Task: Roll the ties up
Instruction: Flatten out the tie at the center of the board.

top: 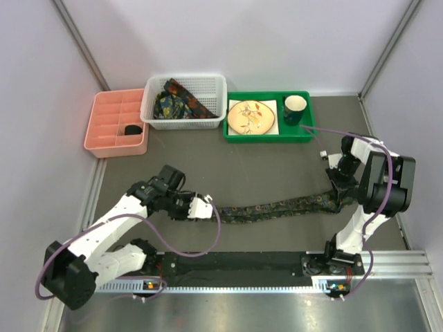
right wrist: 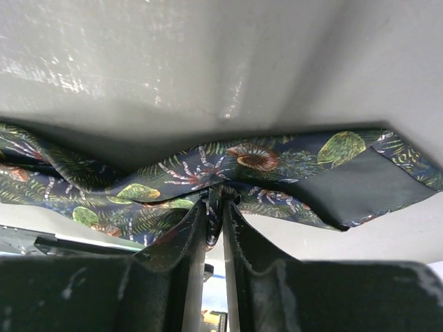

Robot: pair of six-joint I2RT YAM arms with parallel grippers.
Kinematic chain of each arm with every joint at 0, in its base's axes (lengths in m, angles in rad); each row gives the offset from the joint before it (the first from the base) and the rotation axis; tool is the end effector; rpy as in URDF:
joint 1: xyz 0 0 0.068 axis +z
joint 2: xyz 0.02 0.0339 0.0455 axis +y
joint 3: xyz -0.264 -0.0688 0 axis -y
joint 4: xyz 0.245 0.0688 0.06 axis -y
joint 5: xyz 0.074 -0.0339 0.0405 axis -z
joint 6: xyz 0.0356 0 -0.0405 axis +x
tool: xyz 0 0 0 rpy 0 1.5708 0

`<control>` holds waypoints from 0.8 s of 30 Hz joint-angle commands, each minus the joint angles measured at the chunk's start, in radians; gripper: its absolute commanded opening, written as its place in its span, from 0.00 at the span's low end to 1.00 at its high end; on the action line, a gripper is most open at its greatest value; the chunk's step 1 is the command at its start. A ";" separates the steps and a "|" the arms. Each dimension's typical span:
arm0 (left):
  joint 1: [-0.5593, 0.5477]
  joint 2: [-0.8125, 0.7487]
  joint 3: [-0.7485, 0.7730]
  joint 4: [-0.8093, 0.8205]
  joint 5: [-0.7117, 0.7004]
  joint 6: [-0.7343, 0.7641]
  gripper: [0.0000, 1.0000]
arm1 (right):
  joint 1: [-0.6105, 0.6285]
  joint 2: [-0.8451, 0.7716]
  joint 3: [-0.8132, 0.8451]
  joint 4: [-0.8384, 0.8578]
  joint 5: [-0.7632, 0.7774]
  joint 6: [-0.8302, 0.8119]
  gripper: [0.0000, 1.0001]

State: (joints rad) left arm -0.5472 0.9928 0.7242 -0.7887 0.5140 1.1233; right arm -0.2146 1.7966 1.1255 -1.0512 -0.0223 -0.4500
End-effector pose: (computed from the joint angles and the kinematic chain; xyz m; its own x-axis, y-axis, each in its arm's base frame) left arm 0.1442 -0.1083 0.2360 0.2725 0.7532 -0.5986 0.9559 -0.1412 0.2575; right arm 0.2852 -0.0614 0.1571 -0.9638 -0.2350 0.1263 -0.2255 0.9705 0.0855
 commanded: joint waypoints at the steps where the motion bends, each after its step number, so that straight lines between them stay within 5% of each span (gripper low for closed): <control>1: -0.003 0.040 -0.036 -0.014 -0.101 -0.020 0.61 | -0.022 -0.008 0.014 -0.018 0.019 -0.021 0.15; 7: 0.199 0.122 0.072 -0.076 -0.089 -0.024 0.70 | -0.069 -0.019 0.017 -0.058 0.055 -0.058 0.08; 9: 0.211 0.151 0.077 -0.145 -0.086 0.059 0.95 | -0.086 -0.029 0.040 -0.098 0.024 -0.085 0.08; 10: 0.211 0.158 0.072 -0.152 -0.083 0.085 0.99 | -0.097 -0.035 0.051 -0.107 -0.008 -0.098 0.08; 14: 0.211 0.197 0.011 -0.035 -0.062 0.093 0.99 | -0.117 -0.046 0.138 -0.121 -0.054 -0.119 0.29; 18: 0.210 0.283 0.009 -0.026 -0.086 0.122 0.98 | -0.117 -0.003 0.220 -0.141 -0.123 -0.072 0.38; 21: 0.210 0.331 0.004 -0.012 -0.115 0.141 0.99 | -0.117 0.024 0.212 -0.118 -0.165 -0.069 0.59; 22: 0.210 0.337 -0.009 -0.004 -0.121 0.148 0.99 | -0.117 0.029 0.206 -0.112 -0.178 -0.075 0.85; 24: 0.210 0.342 -0.022 0.008 -0.126 0.168 0.99 | -0.108 0.032 0.179 -0.070 -0.174 -0.072 0.86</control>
State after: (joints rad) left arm -0.3374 1.3273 0.7300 -0.8108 0.3920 1.2259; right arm -0.3229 1.8023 1.3231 -1.1603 -0.1398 -0.5232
